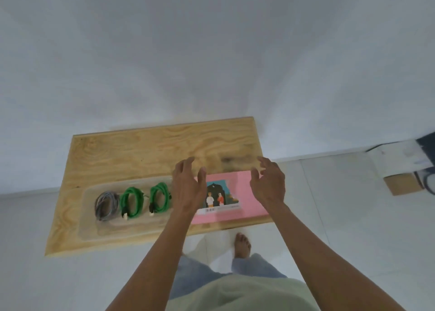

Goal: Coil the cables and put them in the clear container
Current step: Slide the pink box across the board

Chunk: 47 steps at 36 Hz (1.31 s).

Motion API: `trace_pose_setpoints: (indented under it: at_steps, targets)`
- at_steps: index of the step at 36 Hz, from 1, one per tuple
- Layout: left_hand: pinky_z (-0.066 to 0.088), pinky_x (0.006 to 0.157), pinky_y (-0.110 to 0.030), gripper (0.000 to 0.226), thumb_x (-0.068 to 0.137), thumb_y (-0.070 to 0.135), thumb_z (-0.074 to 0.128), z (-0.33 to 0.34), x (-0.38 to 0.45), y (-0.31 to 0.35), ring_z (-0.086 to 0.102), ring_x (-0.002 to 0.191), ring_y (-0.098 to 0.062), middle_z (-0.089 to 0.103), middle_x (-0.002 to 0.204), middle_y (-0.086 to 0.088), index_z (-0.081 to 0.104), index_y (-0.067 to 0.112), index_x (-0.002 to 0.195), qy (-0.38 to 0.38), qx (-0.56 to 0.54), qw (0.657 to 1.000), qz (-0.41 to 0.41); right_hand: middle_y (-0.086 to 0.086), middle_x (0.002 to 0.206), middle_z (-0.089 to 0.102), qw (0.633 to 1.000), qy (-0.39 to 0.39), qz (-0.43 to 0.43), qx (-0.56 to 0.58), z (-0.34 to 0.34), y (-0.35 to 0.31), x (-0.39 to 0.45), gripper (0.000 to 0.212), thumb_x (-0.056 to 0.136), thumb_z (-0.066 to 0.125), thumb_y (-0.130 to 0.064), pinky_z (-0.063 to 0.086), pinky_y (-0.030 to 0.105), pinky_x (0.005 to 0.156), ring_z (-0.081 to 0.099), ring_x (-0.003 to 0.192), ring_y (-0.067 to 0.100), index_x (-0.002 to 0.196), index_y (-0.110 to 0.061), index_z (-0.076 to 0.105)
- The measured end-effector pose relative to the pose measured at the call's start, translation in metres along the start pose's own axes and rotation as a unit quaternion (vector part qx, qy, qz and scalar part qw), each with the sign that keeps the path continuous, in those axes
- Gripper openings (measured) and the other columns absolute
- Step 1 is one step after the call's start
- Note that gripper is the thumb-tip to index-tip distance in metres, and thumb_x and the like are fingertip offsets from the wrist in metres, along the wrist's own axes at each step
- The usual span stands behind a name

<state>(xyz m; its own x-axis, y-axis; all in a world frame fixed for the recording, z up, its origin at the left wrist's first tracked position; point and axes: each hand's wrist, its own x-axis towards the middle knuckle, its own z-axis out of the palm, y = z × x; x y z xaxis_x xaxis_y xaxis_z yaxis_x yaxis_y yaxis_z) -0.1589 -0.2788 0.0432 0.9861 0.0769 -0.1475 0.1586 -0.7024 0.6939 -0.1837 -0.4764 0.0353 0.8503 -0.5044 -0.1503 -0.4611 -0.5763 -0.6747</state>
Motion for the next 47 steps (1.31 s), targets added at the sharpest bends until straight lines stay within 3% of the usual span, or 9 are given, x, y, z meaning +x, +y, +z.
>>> trace_pose_setpoints:
  at_steps: [7,14,18,21,25,32,38,47]
  targets:
    - [0.040,0.107,-0.050,0.052,0.096,0.029,0.058,0.061,-0.019,-0.005,0.041,0.133,-0.037,0.045,0.144,-0.019,0.046,0.008,0.142,-0.052,0.066,0.992,-0.095,0.006,0.132,0.055,0.994,-0.093,0.038,-0.051,-0.011,0.050,0.008,0.044,0.095,0.059,-0.024,0.053,0.038,0.091,0.059,0.116,0.026,0.138,-0.022,0.050]
    - [0.032,0.112,-0.051,0.073,0.087,0.038,0.070,0.084,-0.024,-0.026,0.024,0.142,-0.041,0.025,0.154,-0.020,0.035,0.011,0.145,-0.097,0.176,0.969,-0.145,0.004,0.154,0.033,0.980,-0.168,0.034,-0.103,0.001,0.075,0.005,0.063,0.093,0.061,-0.035,0.047,0.040,0.099,0.034,0.139,0.025,0.149,-0.024,0.034]
    - [0.030,0.113,-0.053,0.079,0.078,0.041,0.078,0.095,-0.026,-0.034,0.017,0.145,-0.041,0.021,0.154,-0.019,0.035,0.015,0.140,-0.098,0.198,0.964,-0.151,0.004,0.159,0.022,0.971,-0.201,0.022,-0.125,0.011,0.087,0.005,0.077,0.089,0.062,-0.044,0.045,0.045,0.102,0.028,0.142,0.027,0.153,-0.027,0.022]
    - [0.028,0.112,-0.060,0.086,0.076,0.040,0.080,0.100,-0.027,-0.035,0.008,0.148,-0.040,0.008,0.160,-0.018,0.031,0.020,0.144,-0.090,0.190,0.963,-0.170,0.005,0.160,0.020,0.967,-0.221,0.018,-0.129,0.017,0.093,0.005,0.081,0.088,0.063,-0.044,0.044,0.046,0.105,0.026,0.142,0.030,0.154,-0.026,0.018]
    - [0.024,0.113,-0.063,0.102,0.071,0.045,0.084,0.104,-0.024,-0.033,0.000,0.150,-0.040,-0.003,0.163,-0.019,0.022,0.028,0.150,-0.091,0.179,0.961,-0.189,0.003,0.161,0.016,0.966,-0.222,0.020,-0.132,0.019,0.100,0.004,0.083,0.088,0.063,-0.043,0.042,0.046,0.105,0.025,0.143,0.030,0.155,-0.027,0.016]
    - [0.024,0.112,-0.064,0.126,0.056,0.061,0.088,0.110,-0.018,-0.028,-0.002,0.151,-0.040,-0.002,0.162,-0.024,0.009,0.038,0.151,-0.091,0.153,0.955,-0.237,0.003,0.163,0.013,0.968,-0.226,0.054,-0.094,0.013,0.107,0.006,0.082,0.091,0.062,-0.035,0.037,0.046,0.108,0.022,0.146,0.030,0.156,-0.028,0.013]
    - [0.031,0.107,-0.065,0.115,0.057,0.062,0.086,0.113,-0.027,-0.018,0.011,0.145,-0.044,0.009,0.158,-0.021,0.017,0.044,0.147,-0.094,0.164,0.960,-0.205,0.007,0.163,0.014,0.974,-0.209,0.061,-0.066,0.010,0.109,0.002,0.074,0.095,0.055,-0.025,0.033,0.040,0.113,0.026,0.145,0.029,0.156,-0.022,0.014]
    - [0.031,0.108,-0.061,0.110,0.054,0.063,0.086,0.099,-0.028,0.008,0.019,0.142,-0.043,0.018,0.156,-0.014,0.025,0.049,0.144,-0.092,0.134,0.973,-0.166,0.010,0.160,0.021,0.986,-0.140,0.062,-0.062,-0.012,0.095,0.006,0.077,0.091,0.064,-0.034,0.036,0.047,0.111,0.030,0.141,0.033,0.154,-0.017,0.022]
